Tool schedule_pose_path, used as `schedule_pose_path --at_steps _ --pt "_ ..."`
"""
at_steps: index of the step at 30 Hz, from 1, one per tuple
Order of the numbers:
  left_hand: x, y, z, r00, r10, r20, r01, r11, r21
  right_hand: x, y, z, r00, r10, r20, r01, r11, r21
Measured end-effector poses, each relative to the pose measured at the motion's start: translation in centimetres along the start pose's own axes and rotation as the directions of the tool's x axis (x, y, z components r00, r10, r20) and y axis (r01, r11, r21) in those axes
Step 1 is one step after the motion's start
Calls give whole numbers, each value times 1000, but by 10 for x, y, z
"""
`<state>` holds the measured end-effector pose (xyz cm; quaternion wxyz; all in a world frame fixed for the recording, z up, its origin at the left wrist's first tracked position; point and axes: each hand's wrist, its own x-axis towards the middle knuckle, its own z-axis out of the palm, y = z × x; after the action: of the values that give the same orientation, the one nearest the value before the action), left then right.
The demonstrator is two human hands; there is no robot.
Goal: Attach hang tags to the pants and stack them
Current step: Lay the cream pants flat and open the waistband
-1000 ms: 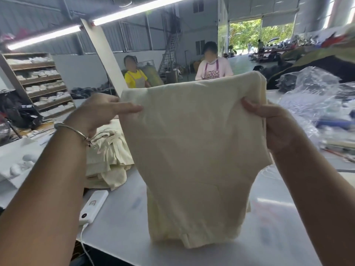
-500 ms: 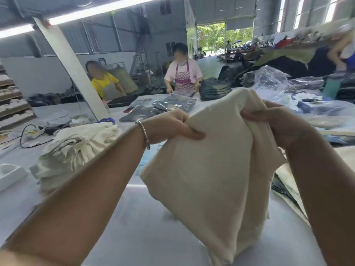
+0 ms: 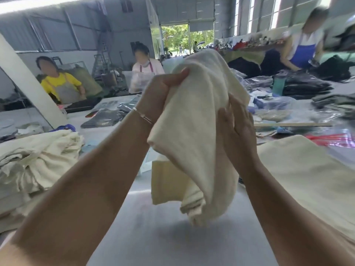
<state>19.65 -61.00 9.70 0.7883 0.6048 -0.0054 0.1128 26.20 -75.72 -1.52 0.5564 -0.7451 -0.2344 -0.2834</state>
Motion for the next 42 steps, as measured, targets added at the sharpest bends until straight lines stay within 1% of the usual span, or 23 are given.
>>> schedule_pose_path --at_steps 2,4,5,7,8,10,12,13,15,16,17,20,23,25,26,27,29,31,32,34,37,40,42 --pt "-3 16 -22 999 21 -38 -26 990 -140 4 -5 4 998 -65 21 66 997 -46" --pt "-9 27 -65 999 -27 -41 22 991 -130 3 -5 15 991 -106 86 118 984 -137" --pt "-14 26 -94 995 -31 -97 23 996 -89 -1 -3 23 987 -107 120 127 977 -172" --pt "-30 6 -155 940 -1 -340 8 1000 18 -16 3 43 980 -89 180 126 971 -204" --pt "-42 -12 -185 911 -20 -411 22 1000 0 -27 9 55 973 -75 218 123 968 -217" --pt "-70 -61 -235 891 -170 -421 106 979 -172 -55 27 81 937 -30 347 137 948 -288" --pt "-101 -118 -281 783 -378 -493 338 925 -172 -94 55 107 821 101 563 194 877 -441" --pt "-118 -148 -299 696 -455 -556 493 865 -90 -118 70 118 717 221 661 221 827 -517" --pt "-147 -205 -327 563 -485 -669 756 630 178 -168 99 136 462 468 754 269 735 -622" --pt "-156 -230 -333 552 -454 -699 803 515 299 -189 109 141 371 543 753 270 713 -647" --pt "-161 -248 -336 571 -411 -711 806 445 390 -205 116 146 339 579 742 254 703 -664" --pt "-156 -273 -343 625 -273 -732 774 346 531 -218 128 151 411 570 711 222 694 -685" --pt "-151 -277 -345 591 -183 -785 769 421 481 -208 132 144 487 515 706 264 683 -681" --pt "-150 -278 -345 575 -138 -806 776 404 485 -197 138 133 574 549 608 216 614 -759" --pt "-150 -279 -345 593 -105 -799 770 366 523 -191 144 124 627 600 496 115 559 -821" --pt "-152 -279 -344 613 -64 -788 767 287 574 -184 149 115 660 659 360 -30 502 -864" --pt "-156 -278 -336 657 33 -753 753 22 658 -168 159 95 642 752 149 -289 416 -862" --pt "-160 -282 -318 781 106 -616 624 -175 762 -153 165 82 600 795 94 -412 408 -815" --pt "-161 -287 -308 851 132 -509 525 -189 830 -148 167 79 593 799 98 -445 427 -787" --pt "-156 -294 -285 937 162 -311 335 -151 930 -144 165 77 619 778 111 -476 483 -734" --pt "-137 -299 -248 975 199 -104 105 7 994 -146 153 84 705 679 203 -411 626 -663" --pt "-112 -302 -202 978 42 -203 162 454 876 -160 132 98 787 497 366 -268 808 -524" --pt "-94 -304 -173 966 -130 -225 254 654 713 -174 118 103 832 370 414 -198 894 -401"
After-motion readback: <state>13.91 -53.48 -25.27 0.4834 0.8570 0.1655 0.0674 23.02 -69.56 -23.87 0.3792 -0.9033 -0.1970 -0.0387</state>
